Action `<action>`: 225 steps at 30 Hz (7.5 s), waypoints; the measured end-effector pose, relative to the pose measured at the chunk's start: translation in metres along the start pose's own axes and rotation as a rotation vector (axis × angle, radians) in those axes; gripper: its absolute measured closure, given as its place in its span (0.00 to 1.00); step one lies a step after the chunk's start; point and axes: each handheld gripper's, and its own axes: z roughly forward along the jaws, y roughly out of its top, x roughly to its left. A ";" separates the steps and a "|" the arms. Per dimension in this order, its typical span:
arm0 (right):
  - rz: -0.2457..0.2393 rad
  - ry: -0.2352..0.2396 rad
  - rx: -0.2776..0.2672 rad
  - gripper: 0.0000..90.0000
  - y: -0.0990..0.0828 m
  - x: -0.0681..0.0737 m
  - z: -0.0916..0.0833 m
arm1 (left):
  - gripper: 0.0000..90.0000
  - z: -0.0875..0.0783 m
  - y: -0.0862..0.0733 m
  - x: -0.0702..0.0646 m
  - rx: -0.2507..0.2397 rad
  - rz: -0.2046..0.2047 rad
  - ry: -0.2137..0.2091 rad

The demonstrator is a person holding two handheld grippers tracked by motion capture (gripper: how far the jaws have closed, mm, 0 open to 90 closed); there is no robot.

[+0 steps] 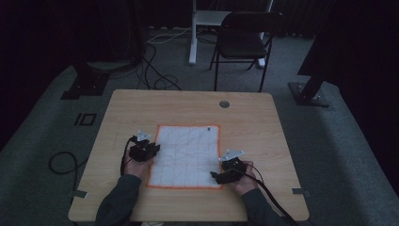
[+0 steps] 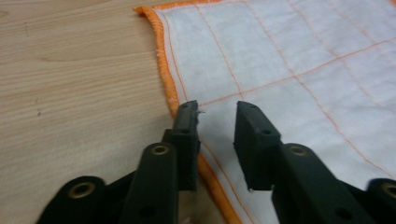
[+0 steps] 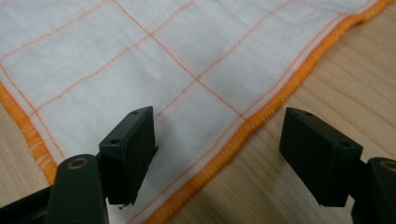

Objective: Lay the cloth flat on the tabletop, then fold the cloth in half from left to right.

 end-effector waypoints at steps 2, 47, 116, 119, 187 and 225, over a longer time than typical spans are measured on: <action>-0.003 0.002 -0.019 0.33 0.002 0.000 -0.001 | 0.74 -0.005 -0.003 0.001 -0.013 -0.001 -0.008; 0.055 0.023 -0.102 0.53 0.012 -0.023 0.020 | 0.62 -0.043 -0.024 -0.003 -0.106 -0.058 -0.078; 0.077 0.028 -0.128 0.52 0.010 -0.027 0.014 | 0.97 -0.027 -0.010 0.000 -0.056 -0.094 -0.122; 0.077 0.029 -0.127 0.52 0.010 -0.027 0.015 | 0.97 -0.027 -0.005 -0.004 -0.061 -0.090 -0.152; 0.070 -0.005 -0.106 0.52 0.008 -0.032 0.014 | 0.97 -0.001 0.061 -0.092 -0.087 0.113 -0.332; 0.140 -0.030 -0.172 0.54 0.007 -0.040 0.002 | 0.83 0.011 0.032 -0.104 0.010 0.197 -0.301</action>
